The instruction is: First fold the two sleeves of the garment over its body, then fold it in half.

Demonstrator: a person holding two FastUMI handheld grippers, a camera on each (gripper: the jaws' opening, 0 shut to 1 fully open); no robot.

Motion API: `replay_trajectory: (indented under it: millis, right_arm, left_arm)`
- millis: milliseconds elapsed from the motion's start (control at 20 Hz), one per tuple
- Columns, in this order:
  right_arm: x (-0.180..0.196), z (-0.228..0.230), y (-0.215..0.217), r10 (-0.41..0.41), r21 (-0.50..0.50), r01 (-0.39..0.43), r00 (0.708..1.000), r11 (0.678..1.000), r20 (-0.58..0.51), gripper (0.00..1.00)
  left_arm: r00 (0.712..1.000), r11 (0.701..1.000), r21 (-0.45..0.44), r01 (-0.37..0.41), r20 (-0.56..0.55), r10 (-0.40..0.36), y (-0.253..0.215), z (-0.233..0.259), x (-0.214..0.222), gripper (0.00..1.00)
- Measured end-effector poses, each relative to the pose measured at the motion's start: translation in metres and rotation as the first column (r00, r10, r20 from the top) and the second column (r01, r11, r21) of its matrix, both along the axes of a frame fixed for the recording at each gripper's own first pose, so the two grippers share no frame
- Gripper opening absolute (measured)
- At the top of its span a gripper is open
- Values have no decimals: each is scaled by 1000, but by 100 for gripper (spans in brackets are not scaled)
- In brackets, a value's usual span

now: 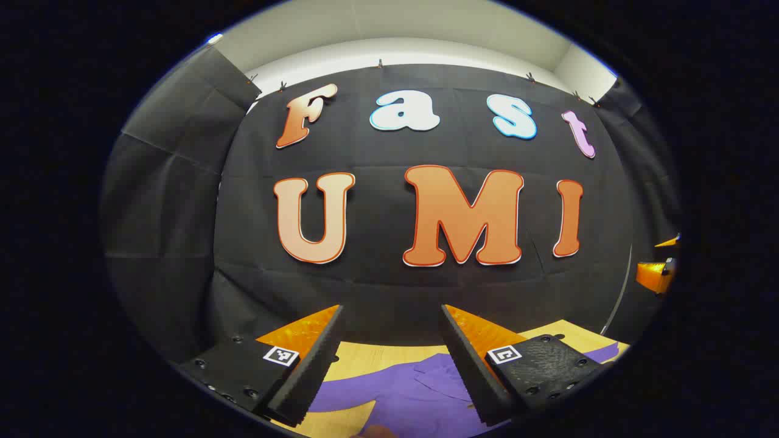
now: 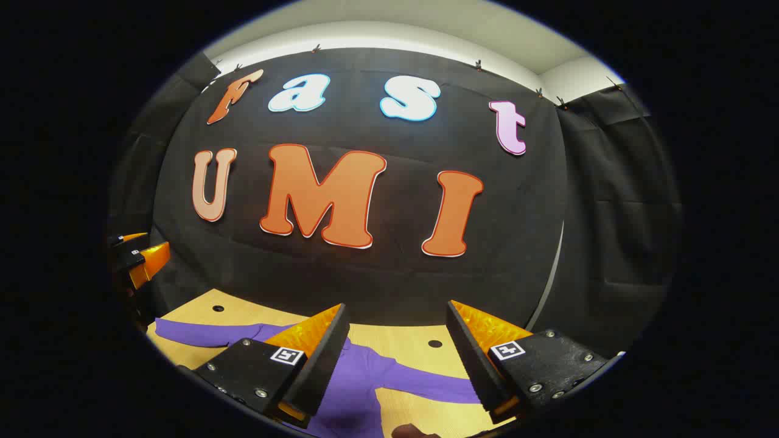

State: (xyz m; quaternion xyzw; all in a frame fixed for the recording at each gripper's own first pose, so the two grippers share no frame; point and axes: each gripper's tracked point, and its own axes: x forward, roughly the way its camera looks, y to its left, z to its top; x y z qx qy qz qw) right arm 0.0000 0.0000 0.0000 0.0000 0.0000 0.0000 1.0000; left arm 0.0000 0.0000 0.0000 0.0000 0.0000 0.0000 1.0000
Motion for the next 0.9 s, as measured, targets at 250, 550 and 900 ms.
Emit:
replay_trajectory:
  millis: [250,550,900]
  right_arm:
    - [10,-8,0,19,15,-19,1000,1000,-8,95]
    - [11,-22,-3,25,48,-24,999,999,-34,95]
    - [11,-35,-19,-5,52,8,998,999,-55,95]
  left_arm:
    - [999,999,-30,23,-22,-23,-29,-5,-8,99]
    - [999,1000,18,23,-32,-23,-46,-9,-11,96]
    - [1000,999,51,10,-18,-10,-55,-12,-14,99]
